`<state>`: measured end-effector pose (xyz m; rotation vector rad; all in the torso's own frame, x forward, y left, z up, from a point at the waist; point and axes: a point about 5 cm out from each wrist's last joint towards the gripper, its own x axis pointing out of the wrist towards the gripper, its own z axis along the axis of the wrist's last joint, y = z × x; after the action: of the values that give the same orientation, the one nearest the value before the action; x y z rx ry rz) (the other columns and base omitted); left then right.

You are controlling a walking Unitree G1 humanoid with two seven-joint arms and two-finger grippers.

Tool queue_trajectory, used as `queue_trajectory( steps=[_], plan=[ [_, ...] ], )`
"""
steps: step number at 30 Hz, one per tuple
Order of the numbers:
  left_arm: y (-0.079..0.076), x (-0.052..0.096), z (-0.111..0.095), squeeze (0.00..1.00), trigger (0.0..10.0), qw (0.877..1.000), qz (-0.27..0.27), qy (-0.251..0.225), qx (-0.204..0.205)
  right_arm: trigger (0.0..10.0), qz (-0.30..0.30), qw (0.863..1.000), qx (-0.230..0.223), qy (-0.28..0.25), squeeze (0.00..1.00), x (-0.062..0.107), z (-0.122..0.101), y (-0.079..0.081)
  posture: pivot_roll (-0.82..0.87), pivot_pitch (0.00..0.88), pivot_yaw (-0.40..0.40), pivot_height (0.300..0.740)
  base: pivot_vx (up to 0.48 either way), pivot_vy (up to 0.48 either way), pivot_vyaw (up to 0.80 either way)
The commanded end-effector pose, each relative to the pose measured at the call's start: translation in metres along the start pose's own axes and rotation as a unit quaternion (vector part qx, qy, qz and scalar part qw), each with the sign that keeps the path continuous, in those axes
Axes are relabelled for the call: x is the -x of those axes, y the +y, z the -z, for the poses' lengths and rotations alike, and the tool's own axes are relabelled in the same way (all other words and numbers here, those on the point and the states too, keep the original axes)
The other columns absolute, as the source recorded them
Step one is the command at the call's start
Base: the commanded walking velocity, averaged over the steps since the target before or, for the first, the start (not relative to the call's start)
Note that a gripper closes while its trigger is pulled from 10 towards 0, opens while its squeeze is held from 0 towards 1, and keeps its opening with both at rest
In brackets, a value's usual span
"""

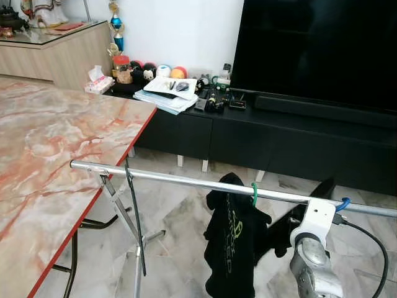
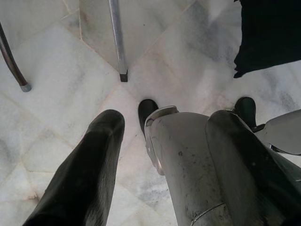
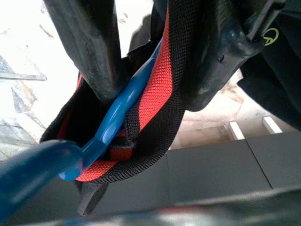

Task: Hang hanger

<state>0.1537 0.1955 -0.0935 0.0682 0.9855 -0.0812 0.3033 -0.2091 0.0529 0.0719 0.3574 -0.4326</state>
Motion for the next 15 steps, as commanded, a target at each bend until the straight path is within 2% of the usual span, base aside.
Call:
queue_trajectory(
  steps=[1, 4, 9, 12, 15],
  plan=[
    [-0.003, 0.002, 0.010, 0.00, 10.0, 1.000, 0.006, 0.017, -0.011, 10.0, 0.006, 1.000, -0.004, -0.020, 0.00, -0.004, -0.011, -0.001, 0.17, 0.000, -0.028, 0.740, 0.000, 0.000, 0.00],
    [-0.003, 0.002, 0.010, 0.00, 10.0, 1.000, 0.006, 0.017, -0.009, 10.0, 0.020, 1.000, -0.012, -0.008, 0.00, -0.004, -0.005, -0.002, 0.17, 0.000, -0.026, 0.740, 0.000, 0.000, 0.00],
    [-0.003, 0.002, 0.010, 0.00, 10.0, 1.000, 0.006, 0.016, -0.010, 10.0, 0.061, 0.995, -0.066, 0.049, 0.00, -0.004, 0.014, -0.009, 0.17, 0.000, -0.024, 0.740, 0.000, 0.000, 0.00],
    [-0.003, 0.002, 0.010, 0.00, 10.0, 1.000, 0.006, 0.017, -0.012, 10.0, 0.076, 0.990, -0.100, 0.060, 0.00, -0.003, 0.020, -0.012, 0.18, 0.000, -0.020, 0.740, 0.000, 0.000, 0.00],
    [-0.002, 0.002, 0.010, 0.00, 10.0, 1.000, 0.005, 0.017, -0.013, 10.0, 0.089, 0.987, -0.128, 0.050, 0.00, -0.004, 0.020, -0.014, 0.18, 0.000, -0.018, 0.740, 0.000, 0.000, 0.00]
  ],
)
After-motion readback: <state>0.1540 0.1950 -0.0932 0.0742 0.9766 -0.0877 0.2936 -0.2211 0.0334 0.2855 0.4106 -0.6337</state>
